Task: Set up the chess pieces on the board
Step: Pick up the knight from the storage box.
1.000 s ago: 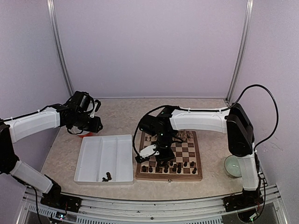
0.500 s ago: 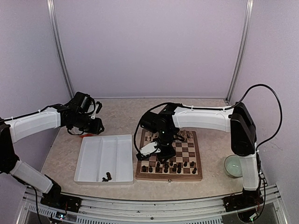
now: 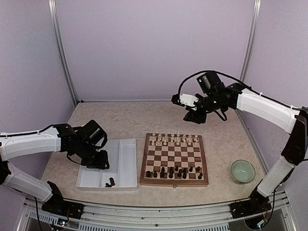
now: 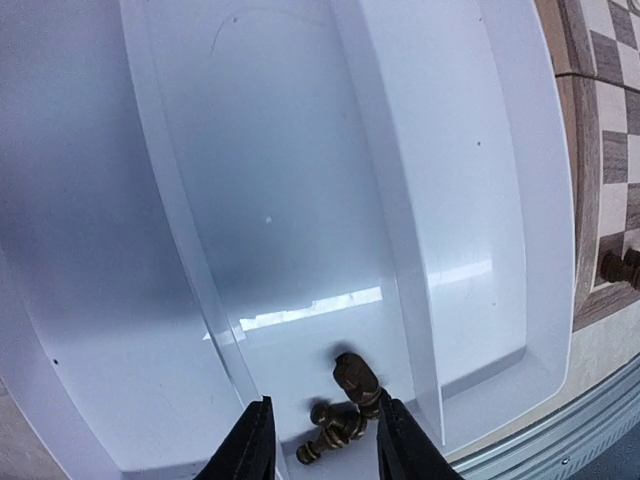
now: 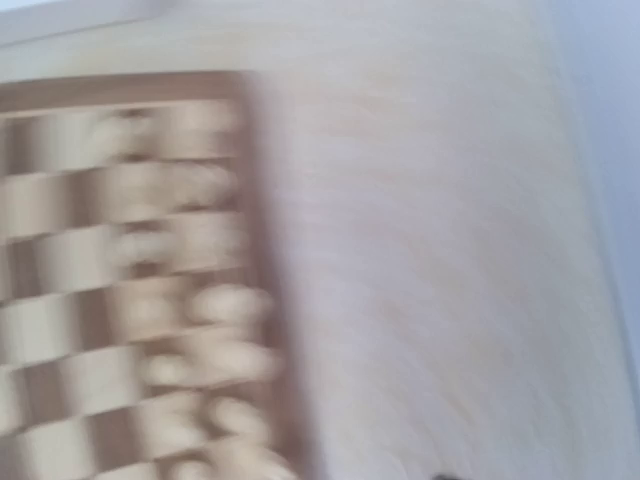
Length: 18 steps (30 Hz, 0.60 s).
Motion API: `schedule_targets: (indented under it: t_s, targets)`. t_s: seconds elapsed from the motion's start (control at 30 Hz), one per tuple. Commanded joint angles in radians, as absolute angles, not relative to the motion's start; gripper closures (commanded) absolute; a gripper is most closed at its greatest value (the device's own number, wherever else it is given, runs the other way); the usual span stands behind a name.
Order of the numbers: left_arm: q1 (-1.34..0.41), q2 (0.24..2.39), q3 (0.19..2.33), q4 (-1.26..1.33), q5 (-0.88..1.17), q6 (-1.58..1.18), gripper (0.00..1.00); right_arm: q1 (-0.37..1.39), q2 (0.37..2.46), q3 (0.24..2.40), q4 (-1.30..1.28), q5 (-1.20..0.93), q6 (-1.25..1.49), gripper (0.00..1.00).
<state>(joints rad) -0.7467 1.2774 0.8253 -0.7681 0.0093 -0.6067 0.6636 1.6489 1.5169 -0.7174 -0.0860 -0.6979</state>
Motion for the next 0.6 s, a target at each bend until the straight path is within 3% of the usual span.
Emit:
schedule_targets:
  t_s: [0.0,0.13,0.57]
  targets:
    - [-0.812,1.231,0.779,-0.772,0.036,-0.807,0.64,0.506,1.532,1.389,-0.323,-0.034,-0.441,0.26]
    - [-0.879,1.277,0.772,-0.726,0.039,-0.862,0.65,0.365,1.548,1.420,-0.384,-0.204,-0.347,0.12]
    - [-0.910,1.449,0.789,-0.710,0.003,-0.929,0.64,0.356,1.459,1.304,-0.351,-0.280,-0.366,0.12]
